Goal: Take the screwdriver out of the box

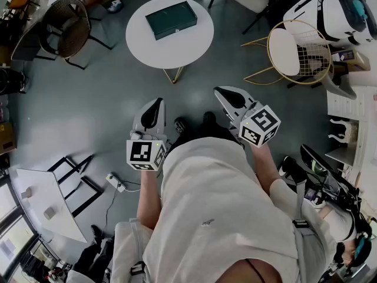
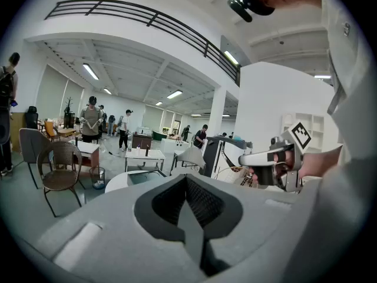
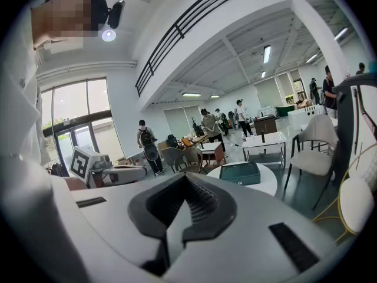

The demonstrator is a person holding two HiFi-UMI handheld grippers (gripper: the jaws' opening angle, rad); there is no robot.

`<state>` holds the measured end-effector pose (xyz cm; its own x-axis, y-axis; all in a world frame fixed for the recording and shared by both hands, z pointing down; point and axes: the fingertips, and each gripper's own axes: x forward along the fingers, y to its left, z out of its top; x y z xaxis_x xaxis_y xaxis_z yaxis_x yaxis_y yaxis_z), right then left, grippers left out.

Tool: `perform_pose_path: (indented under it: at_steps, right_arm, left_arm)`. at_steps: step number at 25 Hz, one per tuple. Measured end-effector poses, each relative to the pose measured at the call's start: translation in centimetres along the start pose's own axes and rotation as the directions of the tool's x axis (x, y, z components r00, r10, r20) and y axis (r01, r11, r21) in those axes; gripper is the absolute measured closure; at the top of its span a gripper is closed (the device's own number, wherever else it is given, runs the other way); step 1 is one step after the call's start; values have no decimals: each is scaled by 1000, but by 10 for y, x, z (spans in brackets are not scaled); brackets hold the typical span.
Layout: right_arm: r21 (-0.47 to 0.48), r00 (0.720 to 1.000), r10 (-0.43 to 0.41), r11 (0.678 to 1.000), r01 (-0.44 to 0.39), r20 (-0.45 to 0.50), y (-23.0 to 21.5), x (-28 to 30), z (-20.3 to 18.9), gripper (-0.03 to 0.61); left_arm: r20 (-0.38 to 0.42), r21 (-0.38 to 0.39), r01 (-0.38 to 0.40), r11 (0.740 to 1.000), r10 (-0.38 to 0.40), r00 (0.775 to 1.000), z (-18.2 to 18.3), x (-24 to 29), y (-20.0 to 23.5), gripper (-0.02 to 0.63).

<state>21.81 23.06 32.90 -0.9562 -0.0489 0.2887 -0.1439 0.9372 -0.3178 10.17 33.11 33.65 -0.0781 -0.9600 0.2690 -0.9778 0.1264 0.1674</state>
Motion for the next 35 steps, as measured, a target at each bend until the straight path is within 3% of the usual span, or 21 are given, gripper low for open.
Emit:
perform_pose_path:
  at_steps: [10,21,35]
  right_arm:
    - [-10,1000,2,1000,-2,11,13,3,-2,575]
    - [43,998,-55,998,54,40,14,18,1,574]
    - [89,995,-100,991,99,4,-8,24,-6,574]
  left_arm:
    - [-5,26,13,1000,-13,1000,-2,-8,4,603]
    - [-10,42,25,999,-25,1000,-3,-14,17,603]
    - [-47,24,49,998,-48,998,-12,4,22,603]
